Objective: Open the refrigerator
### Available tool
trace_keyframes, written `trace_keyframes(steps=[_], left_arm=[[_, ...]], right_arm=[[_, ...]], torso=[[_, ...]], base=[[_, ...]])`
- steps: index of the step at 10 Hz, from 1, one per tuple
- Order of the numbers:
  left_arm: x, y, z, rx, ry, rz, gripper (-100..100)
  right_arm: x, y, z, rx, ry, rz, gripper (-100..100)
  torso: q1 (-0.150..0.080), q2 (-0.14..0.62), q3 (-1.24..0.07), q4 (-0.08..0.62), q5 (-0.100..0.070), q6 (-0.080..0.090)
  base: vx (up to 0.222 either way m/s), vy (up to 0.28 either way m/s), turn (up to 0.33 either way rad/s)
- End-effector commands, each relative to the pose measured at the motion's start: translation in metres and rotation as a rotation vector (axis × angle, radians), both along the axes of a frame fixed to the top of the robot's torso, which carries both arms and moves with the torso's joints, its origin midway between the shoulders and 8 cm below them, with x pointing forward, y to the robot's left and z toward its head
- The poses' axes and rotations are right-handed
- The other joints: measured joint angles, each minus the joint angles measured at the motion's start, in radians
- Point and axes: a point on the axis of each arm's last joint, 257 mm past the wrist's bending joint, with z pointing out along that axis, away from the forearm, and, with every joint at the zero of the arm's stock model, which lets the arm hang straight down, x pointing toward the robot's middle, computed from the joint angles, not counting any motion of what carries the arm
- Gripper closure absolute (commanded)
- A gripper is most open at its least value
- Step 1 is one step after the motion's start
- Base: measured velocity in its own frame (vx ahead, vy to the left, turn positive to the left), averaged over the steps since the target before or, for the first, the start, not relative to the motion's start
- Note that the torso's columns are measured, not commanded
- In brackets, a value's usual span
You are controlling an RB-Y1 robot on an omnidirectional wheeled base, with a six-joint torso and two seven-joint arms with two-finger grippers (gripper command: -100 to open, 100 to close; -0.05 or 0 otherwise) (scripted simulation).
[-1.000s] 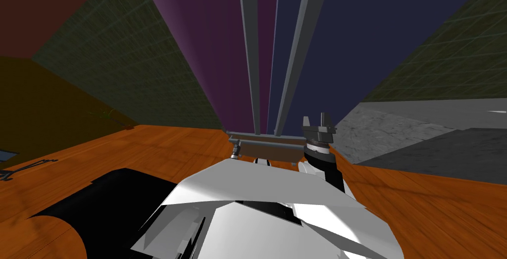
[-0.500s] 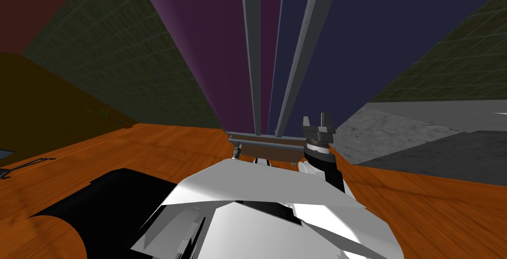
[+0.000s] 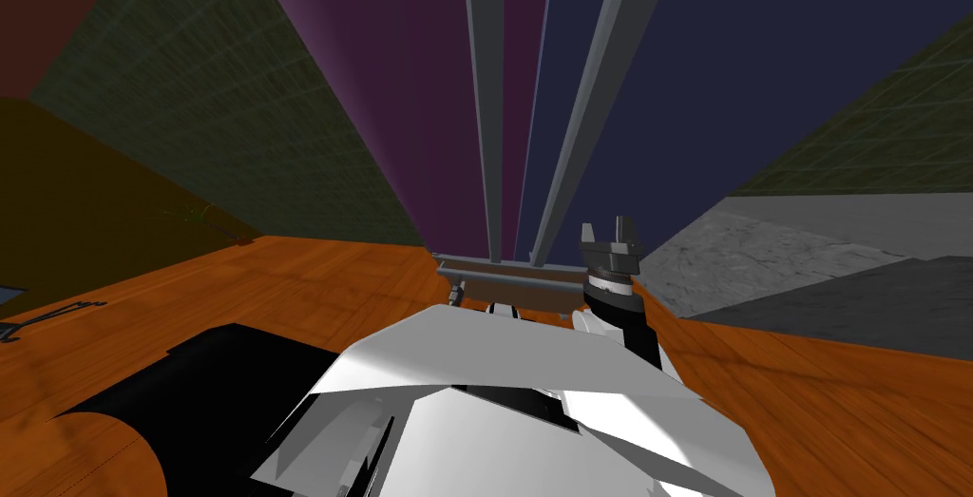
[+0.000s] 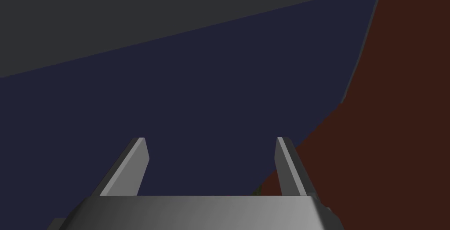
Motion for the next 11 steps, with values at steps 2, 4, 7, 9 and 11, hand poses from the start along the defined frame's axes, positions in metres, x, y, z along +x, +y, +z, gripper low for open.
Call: trace_keyframes(steps=[2,4,7,9,11], left_arm=[[-0.009,-0.011,-0.012,-0.02,0.025,0.0,-100],[-0.014,-0.022,-0.018,-0.044,0.036,0.0,-100],[-0.008,-0.027,-0.016,-0.042,0.032,0.021,-100],[-0.003,-0.032,-0.015,-0.042,0.031,0.042,-100],[0.005,-0.04,-0.013,-0.043,0.031,0.073,-100]], right_arm=[[0.0,0.0,0.0,0.0,0.0,0.0,0],[0.0,0.0,0.0,0.0,0.0,0.0,0],[0.0,0.0,0.0,0.0,0.0,0.0,0],[0.0,0.0,0.0,0.0,0.0,0.0,0],[0.0,0.0,0.0,0.0,0.0,0.0,0]], torso=[[0.0,-0.001,-0.001,0.0,0.0,0.0],[0.0,-0.002,-0.001,0.0,0.0,0.0],[0.0,0.0,0.0,0.0,0.0,0.0],[0.003,0.0,0.0,0.0,0.001,0.0],[0.001,0.0,0.0,0.0,0.0,0.0]], base=[[0.015,0.002,0.006],[0.023,0.002,0.009],[0.004,0.016,-0.048],[-0.018,0.082,-0.129],[-0.036,0.101,-0.157]])
